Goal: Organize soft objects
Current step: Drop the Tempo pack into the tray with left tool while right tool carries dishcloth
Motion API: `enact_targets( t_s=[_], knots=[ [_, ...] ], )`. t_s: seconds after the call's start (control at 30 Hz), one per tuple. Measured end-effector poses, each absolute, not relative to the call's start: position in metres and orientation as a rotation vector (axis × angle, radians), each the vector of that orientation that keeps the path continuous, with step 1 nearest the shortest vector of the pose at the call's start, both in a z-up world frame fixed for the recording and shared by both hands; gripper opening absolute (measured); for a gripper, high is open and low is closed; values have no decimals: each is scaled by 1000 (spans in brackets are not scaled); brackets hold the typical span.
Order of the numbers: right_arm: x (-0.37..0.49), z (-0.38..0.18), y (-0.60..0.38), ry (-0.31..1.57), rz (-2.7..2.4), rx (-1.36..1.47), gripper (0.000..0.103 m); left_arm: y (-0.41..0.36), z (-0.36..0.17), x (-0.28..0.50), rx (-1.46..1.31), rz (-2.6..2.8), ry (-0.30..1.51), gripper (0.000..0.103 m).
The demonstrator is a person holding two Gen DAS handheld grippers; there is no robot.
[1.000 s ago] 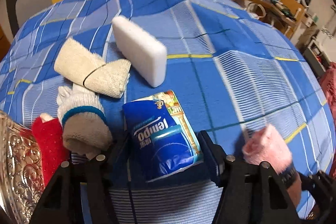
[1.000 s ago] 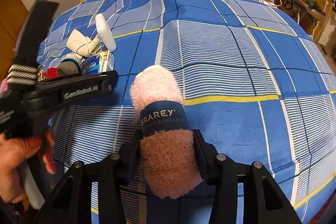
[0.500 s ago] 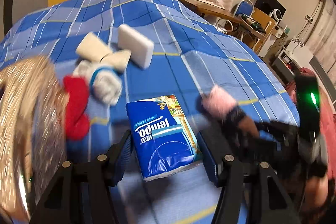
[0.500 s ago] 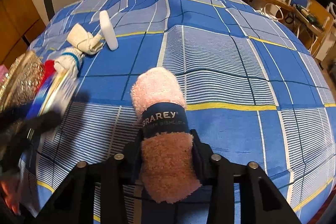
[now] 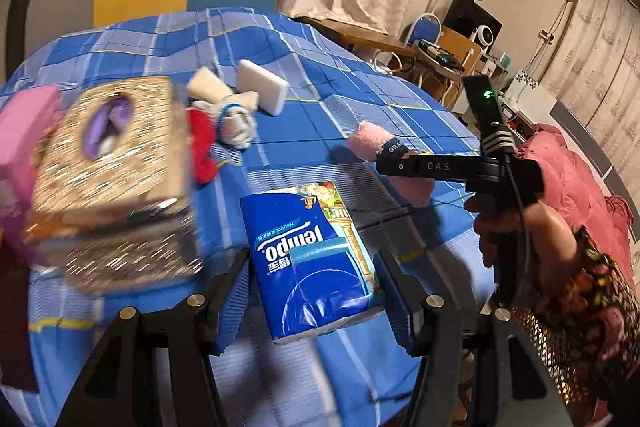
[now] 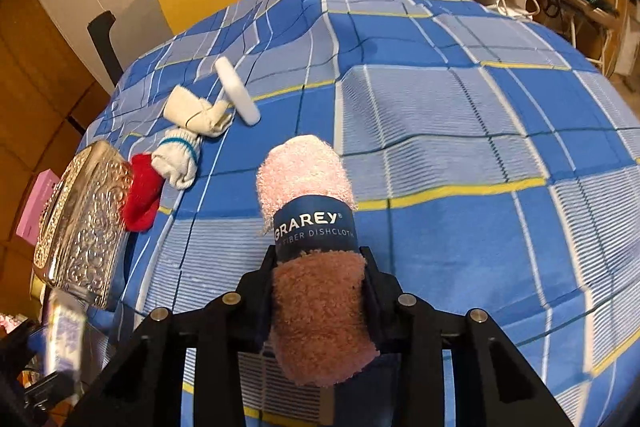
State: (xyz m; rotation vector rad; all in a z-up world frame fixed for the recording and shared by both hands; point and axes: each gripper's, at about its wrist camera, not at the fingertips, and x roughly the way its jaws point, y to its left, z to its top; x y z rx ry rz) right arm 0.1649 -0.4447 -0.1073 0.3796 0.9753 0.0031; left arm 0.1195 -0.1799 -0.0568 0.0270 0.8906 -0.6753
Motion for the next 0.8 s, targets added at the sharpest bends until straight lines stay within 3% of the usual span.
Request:
enact_targets(
  t_s=[0.43,0.8],
  knots=[
    [150,-100,-419,930,18,372,37,-18,-30,121,-117,-392,776,61],
    [118,-76,-411,871,-48,393,37,110,-70,182,-177,-155,873,61]
  ],
)
